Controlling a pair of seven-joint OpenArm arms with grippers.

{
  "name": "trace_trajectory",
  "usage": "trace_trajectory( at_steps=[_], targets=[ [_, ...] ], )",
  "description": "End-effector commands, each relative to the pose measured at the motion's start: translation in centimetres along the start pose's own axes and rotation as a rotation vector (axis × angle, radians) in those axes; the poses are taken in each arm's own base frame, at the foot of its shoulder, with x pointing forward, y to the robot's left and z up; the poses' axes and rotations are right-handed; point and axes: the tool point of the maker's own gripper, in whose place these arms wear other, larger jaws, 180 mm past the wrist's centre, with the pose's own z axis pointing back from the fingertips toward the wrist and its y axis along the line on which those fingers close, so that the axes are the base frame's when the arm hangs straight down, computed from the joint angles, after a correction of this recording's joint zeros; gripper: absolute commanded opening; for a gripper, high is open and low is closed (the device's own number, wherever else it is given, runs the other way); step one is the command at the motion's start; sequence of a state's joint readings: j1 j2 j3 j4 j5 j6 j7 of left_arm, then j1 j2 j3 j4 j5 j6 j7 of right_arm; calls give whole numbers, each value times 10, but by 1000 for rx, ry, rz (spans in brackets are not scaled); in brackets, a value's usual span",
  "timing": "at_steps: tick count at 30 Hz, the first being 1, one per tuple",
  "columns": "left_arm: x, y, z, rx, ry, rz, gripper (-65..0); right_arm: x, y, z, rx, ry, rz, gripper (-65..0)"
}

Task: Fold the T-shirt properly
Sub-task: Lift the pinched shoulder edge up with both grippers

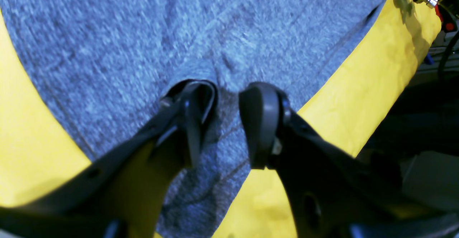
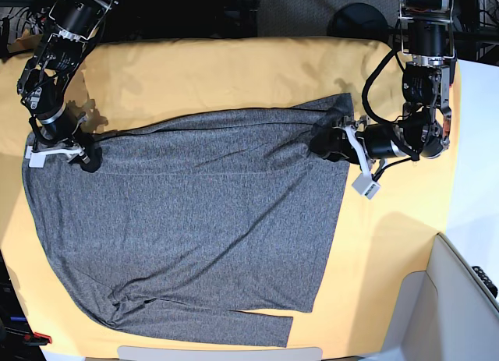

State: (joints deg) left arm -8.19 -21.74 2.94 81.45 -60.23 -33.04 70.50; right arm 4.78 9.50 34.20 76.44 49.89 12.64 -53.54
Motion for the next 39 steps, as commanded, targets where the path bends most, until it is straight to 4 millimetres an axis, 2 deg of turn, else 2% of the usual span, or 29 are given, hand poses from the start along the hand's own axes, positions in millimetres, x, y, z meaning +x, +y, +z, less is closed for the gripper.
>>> trace_trajectory(
  at_steps=[1, 6, 14, 17, 20, 25, 27, 31, 34, 36, 39],
  targets=[
    [17, 2, 11, 7, -43, -27, -429, 4, -13, 4, -61, 5, 18, -379],
    [18, 10, 20, 33, -35, -42, -428, 12, -12, 12, -66, -15, 46, -364],
    [15, 22, 34, 72, -18, -51, -427, 36, 21, 48, -35, -120, 198, -363],
    [14, 23, 35, 72, -17, -50, -427, 40, 24, 60, -40, -145, 227, -363],
    [8, 21, 34, 71, -6, -49, -427, 54, 8, 80, -84, -209, 200, -363],
    [0, 17, 34, 70, 6, -59, -427, 86, -35, 119, -184, -339, 107, -362],
    [0, 17, 34, 69, 7, -58, -426, 93, -48, 128, -208, -371, 72, -361],
    [-6, 17, 33, 67, 16, -51, -426, 99, -66, 119, -185, -380, -40, -361],
    [-6, 17, 33, 67, 16, -51, -426, 102, -78, 103, -156, -350, -123, -361],
    [-6, 16, 32, 66, 17, -51, -426, 100, -82, 87, -128, -319, -179, -361],
    [-7, 16, 32, 66, 18, -50, -426, 100, -84, 73, -115, -284, -203, -361]
  ],
)
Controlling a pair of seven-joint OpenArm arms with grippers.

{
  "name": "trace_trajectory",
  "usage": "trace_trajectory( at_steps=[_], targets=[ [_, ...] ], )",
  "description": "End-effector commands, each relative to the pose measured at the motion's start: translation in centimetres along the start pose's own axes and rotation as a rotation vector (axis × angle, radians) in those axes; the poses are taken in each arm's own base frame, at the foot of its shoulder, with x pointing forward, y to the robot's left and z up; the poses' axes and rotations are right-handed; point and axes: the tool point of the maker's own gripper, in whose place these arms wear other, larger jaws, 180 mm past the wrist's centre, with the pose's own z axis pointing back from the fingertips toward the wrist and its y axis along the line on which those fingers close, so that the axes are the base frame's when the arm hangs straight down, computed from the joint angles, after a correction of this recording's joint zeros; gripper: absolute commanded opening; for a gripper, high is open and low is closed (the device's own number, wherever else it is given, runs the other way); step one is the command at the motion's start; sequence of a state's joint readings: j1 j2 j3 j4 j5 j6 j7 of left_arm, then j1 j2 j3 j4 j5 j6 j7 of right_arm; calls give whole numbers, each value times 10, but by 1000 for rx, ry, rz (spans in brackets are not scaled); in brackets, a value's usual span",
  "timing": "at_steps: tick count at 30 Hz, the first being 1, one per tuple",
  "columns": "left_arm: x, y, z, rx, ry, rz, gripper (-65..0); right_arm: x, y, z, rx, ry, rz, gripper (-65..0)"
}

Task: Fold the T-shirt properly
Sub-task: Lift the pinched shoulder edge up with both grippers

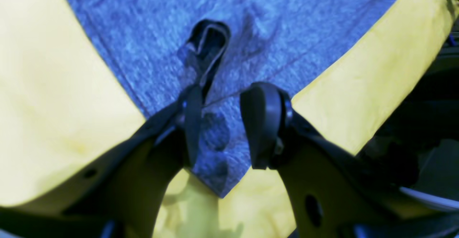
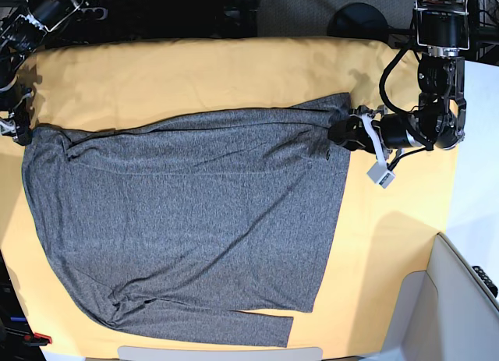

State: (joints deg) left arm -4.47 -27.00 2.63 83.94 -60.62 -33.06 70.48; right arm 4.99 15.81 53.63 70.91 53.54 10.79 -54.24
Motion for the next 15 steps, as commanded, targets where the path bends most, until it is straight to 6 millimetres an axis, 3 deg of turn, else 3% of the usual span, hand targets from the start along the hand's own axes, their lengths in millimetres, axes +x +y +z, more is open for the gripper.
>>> trace_trajectory(
  at_steps=[1, 15],
  targets=[
    [16, 0, 8, 1, -41, -30, -426, 14, 12, -2, 28, -20, 21, -361],
    [14, 7, 13, 22, -29, -29, -426, -25, 26, -21, 49, 89, 55, -365]
  ],
)
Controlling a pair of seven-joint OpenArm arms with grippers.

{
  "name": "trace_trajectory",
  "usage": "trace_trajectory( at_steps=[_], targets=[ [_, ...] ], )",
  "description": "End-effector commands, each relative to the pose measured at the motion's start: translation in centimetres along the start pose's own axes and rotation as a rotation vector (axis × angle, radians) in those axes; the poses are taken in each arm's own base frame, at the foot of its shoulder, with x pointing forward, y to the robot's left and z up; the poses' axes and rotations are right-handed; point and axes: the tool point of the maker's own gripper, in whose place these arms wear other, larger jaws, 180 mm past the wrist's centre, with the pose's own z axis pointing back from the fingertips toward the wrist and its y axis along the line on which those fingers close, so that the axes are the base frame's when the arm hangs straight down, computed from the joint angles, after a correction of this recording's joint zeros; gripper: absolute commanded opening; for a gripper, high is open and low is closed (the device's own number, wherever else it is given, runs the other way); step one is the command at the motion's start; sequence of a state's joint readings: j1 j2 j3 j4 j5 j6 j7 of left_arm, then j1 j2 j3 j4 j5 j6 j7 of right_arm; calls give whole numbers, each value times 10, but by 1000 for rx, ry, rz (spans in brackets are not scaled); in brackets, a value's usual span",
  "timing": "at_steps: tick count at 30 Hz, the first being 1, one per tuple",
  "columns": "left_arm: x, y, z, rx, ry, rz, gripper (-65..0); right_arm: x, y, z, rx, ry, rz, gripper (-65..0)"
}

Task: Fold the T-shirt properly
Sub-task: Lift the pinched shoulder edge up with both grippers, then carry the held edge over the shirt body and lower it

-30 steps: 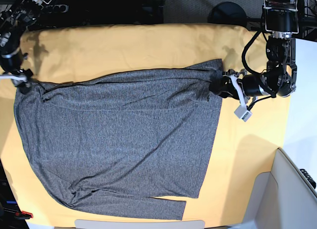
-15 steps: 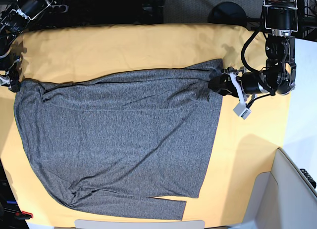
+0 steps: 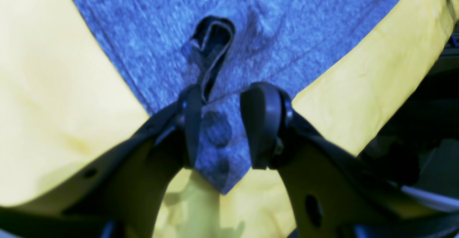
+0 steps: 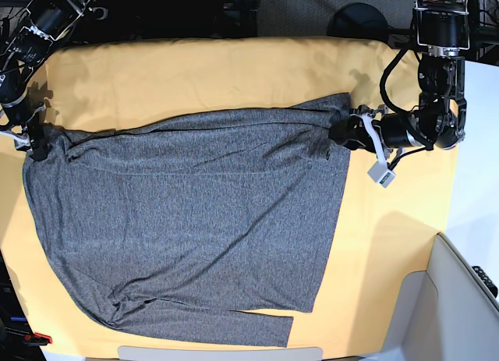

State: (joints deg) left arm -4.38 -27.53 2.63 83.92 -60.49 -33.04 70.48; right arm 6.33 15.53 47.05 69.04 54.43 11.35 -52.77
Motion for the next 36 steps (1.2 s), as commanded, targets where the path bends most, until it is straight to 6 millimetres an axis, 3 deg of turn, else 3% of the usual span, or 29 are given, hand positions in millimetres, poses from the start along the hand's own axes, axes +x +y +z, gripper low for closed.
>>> trace_trajectory(
  at_steps=[1, 3, 9, 14, 18, 29, 31, 36],
  targets=[
    [14, 5, 11, 15, -34, -24, -426, 0, 3, 0, 0, 22, 21, -367],
    [6, 7, 10, 15, -19, -7, -426, -4, 6, -2, 3, 34, 30, -388],
    [-4, 35, 21, 59, -42, 103, -426, -6, 7, -3, 2, 43, 38, -554],
    [-14, 52, 27, 81, -51, 183, -407, -6, 7, -3, 1, 43, 39, -558],
    [-38, 59, 18, 62, -4, 268, -354, -6, 7, -3, 1, 43, 39, -558],
    [-41, 39, -7, -9, 11, 298, -347, -8, 5, -3, -2, 46, 37, -557],
    [-31, 33, -12, -30, 3, 289, -347, -8, 5, -3, -2, 46, 37, -557],
    [-28, 22, -22, -63, 3, 294, -347, -8, 5, -3, -3, 47, 37, -557]
  ],
)
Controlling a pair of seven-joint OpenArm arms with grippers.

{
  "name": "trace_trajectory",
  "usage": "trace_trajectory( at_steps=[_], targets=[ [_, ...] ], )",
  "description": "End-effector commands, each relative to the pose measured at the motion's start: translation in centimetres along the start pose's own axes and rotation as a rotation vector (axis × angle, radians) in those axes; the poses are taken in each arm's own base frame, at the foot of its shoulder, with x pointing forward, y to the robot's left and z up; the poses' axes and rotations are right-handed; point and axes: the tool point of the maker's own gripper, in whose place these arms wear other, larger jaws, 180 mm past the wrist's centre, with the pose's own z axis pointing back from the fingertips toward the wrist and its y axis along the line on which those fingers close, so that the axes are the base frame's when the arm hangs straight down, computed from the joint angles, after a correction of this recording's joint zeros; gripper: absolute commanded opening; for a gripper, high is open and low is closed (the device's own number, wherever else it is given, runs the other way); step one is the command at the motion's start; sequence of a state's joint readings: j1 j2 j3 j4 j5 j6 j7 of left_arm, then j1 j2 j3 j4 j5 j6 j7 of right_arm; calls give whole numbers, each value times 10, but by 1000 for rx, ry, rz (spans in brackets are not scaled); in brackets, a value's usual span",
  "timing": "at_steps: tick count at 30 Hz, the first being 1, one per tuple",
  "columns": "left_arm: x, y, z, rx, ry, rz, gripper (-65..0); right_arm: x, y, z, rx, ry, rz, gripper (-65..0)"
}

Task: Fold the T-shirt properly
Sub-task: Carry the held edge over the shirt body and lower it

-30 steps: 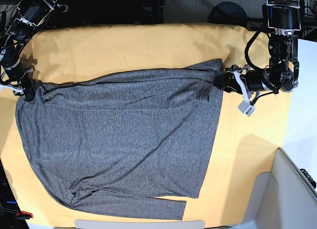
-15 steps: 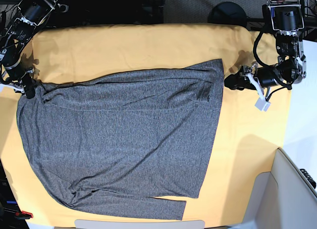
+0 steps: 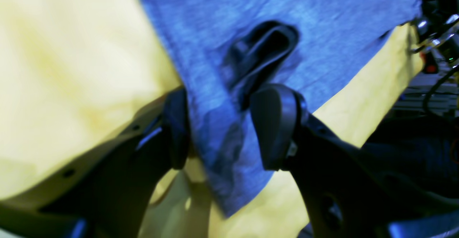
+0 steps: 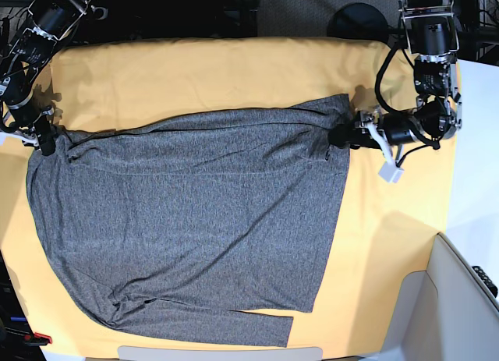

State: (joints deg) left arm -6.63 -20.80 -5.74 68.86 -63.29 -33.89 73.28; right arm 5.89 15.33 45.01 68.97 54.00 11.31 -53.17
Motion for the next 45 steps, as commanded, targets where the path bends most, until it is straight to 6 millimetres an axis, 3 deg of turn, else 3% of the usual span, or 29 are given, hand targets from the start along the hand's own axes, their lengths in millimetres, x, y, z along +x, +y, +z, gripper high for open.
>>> trace_trajectory(
  at_steps=[1, 15, 20, 22, 24, 31, 33, 39, 42, 45],
  targets=[
    [-8, 4, 1, 27, 52, -2, -347, 5, 3, 1, 2, 4, 16, -557],
    [-16, -9, -15, -11, 72, -7, -356, 4, 3, 1, 1, 6, 17, -560],
    [-16, -10, -15, -15, 70, -7, -470, -4, 8, -3, 4, 39, 46, -578],
    [-16, -9, -15, -11, 72, -8, -573, -9, 6, -4, -1, 53, 55, -640],
    [-17, -9, -15, -11, 74, -8, -650, -14, 9, -6, 2, 71, 70, -650],
    [-16, -10, -14, -14, 75, -10, -647, -19, 10, -6, 0, 89, 89, -650],
    [-14, -10, -12, -12, 73, -21, -647, -12, 8, -2, -8, 79, 108, -650],
    [2, -25, -3, -6, 75, -117, -647, 15, 29, 7, 21, 20, 185, -650],
    [33, -33, -2, -10, 39, -162, -647, 29, 47, 4, 55, -12, 196, -650],
    [49, -38, -11, -31, 42, -162, -647, 42, 67, -1, 95, -44, 193, -650]
  ],
)
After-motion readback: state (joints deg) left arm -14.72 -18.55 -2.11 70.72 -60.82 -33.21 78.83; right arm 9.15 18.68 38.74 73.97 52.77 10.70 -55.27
